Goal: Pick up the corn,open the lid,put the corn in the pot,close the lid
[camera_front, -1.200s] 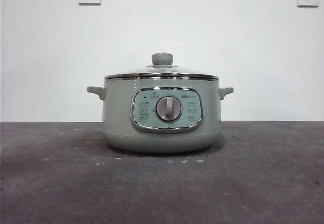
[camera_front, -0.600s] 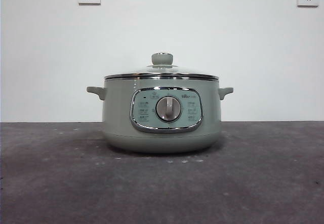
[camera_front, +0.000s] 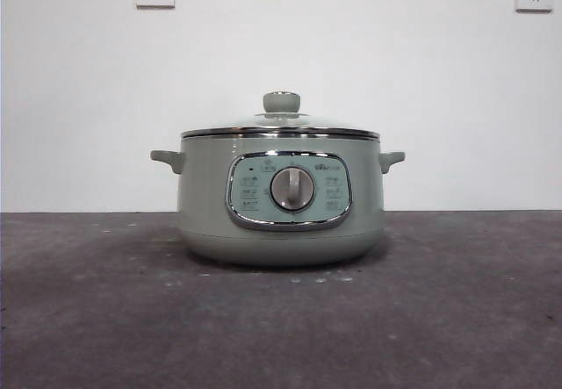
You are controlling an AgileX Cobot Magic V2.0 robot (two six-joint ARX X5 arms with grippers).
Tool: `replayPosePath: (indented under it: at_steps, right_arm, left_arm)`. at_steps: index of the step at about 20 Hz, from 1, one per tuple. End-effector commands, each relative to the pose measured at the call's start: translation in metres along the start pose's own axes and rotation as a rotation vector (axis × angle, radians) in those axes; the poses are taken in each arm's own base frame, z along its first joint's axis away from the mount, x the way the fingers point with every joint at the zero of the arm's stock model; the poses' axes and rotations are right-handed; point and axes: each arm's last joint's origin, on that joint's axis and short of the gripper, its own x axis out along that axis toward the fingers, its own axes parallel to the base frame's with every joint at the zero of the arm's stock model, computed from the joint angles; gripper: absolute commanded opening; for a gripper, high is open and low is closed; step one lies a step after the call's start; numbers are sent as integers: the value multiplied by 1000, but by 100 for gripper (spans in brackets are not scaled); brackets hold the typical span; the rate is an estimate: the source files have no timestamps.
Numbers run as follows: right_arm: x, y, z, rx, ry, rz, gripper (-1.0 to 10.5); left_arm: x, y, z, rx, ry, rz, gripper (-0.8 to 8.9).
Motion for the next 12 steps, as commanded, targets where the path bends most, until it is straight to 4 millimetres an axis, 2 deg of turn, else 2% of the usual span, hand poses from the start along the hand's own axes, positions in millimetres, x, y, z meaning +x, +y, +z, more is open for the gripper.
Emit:
replayPosePath:
  at_steps: [1, 12]
  right_arm:
    - [2, -1, -4, 12, 33, -10, 0]
    - [2, -1, -4, 12, 32, -14, 1]
  left_arm:
    - [1, 0, 1, 0, -4, -4, -4]
    - [1, 0, 2, -15, -13, 5, -4]
